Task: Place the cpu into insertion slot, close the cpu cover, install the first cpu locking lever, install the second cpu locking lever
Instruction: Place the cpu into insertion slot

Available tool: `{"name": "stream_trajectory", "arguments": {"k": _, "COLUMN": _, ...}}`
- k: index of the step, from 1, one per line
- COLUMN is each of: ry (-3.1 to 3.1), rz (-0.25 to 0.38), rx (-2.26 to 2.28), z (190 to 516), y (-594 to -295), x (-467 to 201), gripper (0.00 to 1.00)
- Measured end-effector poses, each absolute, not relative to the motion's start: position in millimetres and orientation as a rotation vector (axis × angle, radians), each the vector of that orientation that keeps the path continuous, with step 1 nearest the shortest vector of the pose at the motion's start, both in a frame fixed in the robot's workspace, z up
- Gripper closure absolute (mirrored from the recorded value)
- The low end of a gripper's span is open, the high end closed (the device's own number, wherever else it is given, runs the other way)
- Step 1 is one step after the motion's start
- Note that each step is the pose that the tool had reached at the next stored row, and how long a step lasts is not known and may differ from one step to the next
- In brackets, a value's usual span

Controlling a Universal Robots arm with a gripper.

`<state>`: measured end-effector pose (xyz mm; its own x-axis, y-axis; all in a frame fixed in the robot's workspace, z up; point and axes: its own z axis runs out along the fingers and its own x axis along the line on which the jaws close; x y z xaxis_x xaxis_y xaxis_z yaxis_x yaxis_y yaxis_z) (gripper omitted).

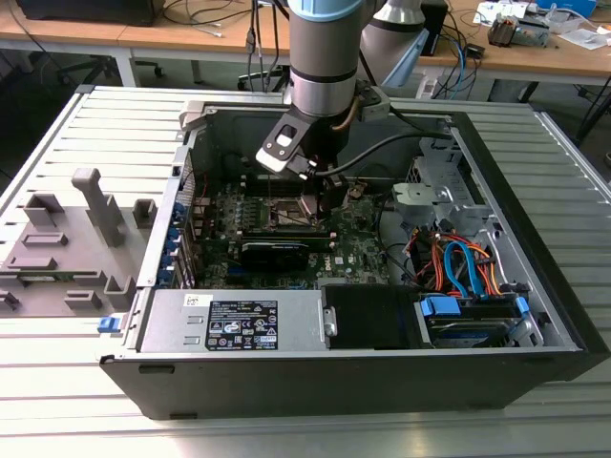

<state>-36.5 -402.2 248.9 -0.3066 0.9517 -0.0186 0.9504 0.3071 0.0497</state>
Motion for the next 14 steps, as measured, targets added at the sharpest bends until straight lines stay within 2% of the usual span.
{"name": "stream_trajectory", "arguments": {"k": 14, "ry": 2.485, "rz": 0.045, "rx": 1.848, "z": 248.9, "y": -402.3, "x": -36.5, "gripper": 0.45}}
